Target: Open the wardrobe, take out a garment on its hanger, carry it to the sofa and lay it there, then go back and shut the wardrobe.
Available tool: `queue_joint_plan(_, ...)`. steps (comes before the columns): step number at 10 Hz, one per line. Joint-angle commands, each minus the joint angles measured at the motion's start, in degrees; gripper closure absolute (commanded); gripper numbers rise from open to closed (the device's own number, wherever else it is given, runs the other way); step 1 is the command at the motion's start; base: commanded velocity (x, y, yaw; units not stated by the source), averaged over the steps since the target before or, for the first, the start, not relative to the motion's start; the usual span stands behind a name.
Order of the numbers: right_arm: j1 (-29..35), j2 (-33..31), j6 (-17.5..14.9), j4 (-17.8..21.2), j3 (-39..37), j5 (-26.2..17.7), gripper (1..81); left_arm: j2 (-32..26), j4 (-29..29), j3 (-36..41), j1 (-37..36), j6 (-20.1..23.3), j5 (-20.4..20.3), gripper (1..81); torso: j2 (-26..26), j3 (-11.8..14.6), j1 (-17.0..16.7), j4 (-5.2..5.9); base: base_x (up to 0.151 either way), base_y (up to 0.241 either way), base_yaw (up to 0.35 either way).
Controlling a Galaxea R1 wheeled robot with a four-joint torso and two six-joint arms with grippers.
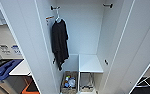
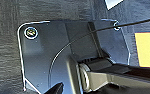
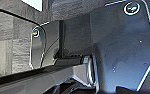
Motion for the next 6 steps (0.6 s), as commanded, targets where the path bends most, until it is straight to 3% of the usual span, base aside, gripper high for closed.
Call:
queue_joint_plan(1,2.1,-10.9,0.4,0.8,8.5,-1.9,1.0,-11.4,-7.2,9.5,-1.6,0.2,-1.6,1.0,0.0,0.0,0.0,0.0,0.0,0.0,0.0)
queue_joint_plan(3,3.8,-14.2,1.0,1.3,7.8,-1.7,1.0,-15.4,-8.7,10.2,-1.6,0.0,-5.5,1.0,0.0,0.0,0.0,0.0,0.0,0.0,0.0)
queue_joint_plan(6,5.7,-17.1,2.3,1.7,7.9,-2.6,1.0,-22.5,-10.8,16.5,-1.7,-0.1,-6.9,1.0,0.0,0.0,0.0,0.0,0.0,0.0,0.0)
